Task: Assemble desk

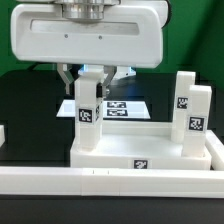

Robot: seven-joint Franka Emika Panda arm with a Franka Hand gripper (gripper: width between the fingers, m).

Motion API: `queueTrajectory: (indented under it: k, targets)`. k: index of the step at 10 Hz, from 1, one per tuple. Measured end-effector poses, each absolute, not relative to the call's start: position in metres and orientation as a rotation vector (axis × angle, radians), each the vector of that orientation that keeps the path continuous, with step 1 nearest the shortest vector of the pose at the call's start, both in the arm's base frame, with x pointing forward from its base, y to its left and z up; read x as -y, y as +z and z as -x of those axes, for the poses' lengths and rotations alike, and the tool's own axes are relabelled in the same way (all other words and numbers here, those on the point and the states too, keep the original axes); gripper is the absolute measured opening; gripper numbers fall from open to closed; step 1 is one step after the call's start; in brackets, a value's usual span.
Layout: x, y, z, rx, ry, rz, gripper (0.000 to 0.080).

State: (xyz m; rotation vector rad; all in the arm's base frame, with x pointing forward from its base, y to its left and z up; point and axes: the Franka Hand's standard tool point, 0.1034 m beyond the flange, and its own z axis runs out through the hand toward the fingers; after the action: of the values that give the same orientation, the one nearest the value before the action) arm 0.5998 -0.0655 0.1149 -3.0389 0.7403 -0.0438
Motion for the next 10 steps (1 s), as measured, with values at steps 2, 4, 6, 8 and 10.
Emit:
queueTrajectory:
  k: [2, 4, 6, 8, 10]
  targets:
    - [0.0645, 0.1141, -0.6008, -1.088, -0.051, 2.918, 0.0291]
    - [0.0625, 0.1137, -0.6016, -1.38, -0.052, 2.781, 0.0291]
    - [0.0619, 0.1133, -0.6015, -1.596, -0.046, 2.661, 0.0291]
    - [0.0607, 0.1132, -0.6016, -1.825, -0.041, 2.506, 0.0291]
    - [0.0597, 0.1131, -0.6016, -1.991, -0.035, 2.374, 0.0291]
